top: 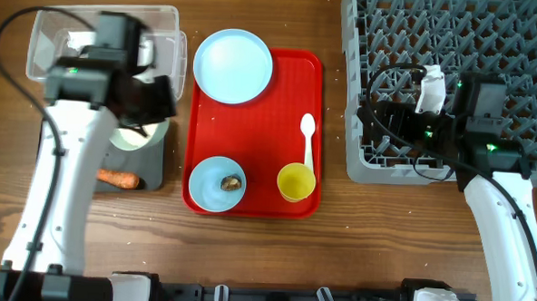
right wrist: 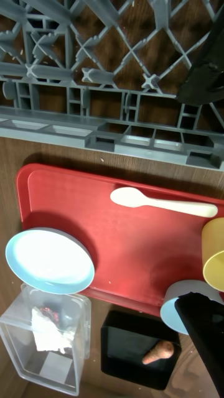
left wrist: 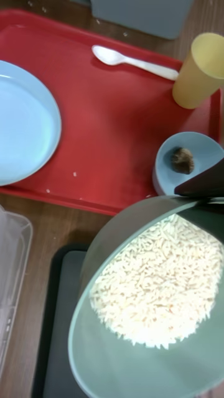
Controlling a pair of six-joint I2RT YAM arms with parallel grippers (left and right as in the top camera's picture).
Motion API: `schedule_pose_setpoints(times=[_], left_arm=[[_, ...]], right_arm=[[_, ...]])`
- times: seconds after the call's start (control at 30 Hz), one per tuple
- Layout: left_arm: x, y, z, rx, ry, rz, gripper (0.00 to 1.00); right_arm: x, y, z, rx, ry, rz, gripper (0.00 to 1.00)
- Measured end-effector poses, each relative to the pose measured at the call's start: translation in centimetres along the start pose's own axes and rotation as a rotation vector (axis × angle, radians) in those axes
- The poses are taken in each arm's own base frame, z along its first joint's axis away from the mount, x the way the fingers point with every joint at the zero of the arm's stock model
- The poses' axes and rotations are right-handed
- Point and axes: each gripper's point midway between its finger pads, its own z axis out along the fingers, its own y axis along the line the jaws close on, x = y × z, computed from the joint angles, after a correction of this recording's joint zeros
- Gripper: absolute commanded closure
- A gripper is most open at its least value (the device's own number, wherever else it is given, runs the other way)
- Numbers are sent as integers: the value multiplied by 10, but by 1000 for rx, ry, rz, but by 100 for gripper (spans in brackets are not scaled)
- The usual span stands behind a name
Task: Sort waste into correct bins and load items into the dishwasher rack
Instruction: 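Tip the green bowl over the black tray to pour out the rice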
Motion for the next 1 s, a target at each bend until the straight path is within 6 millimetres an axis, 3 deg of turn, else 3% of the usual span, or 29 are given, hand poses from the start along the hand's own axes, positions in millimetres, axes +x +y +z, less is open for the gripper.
schedule_pose_setpoints(times=[0.13,0.33,0.63,1.0], left_arm=[[-3,40,10,140,14,-76,96],[-15,85,15,427,-120,-222,96],[-11,102,19,672,-247,-313,96],[-23,109,-18,888,-374,-352,96]], right_arm=[[0,0,0,0,0,0,0],[0,0,0,0,0,0,0],[0,0,0,0,0,0,0],[1,0,0,1,3,2,0]])
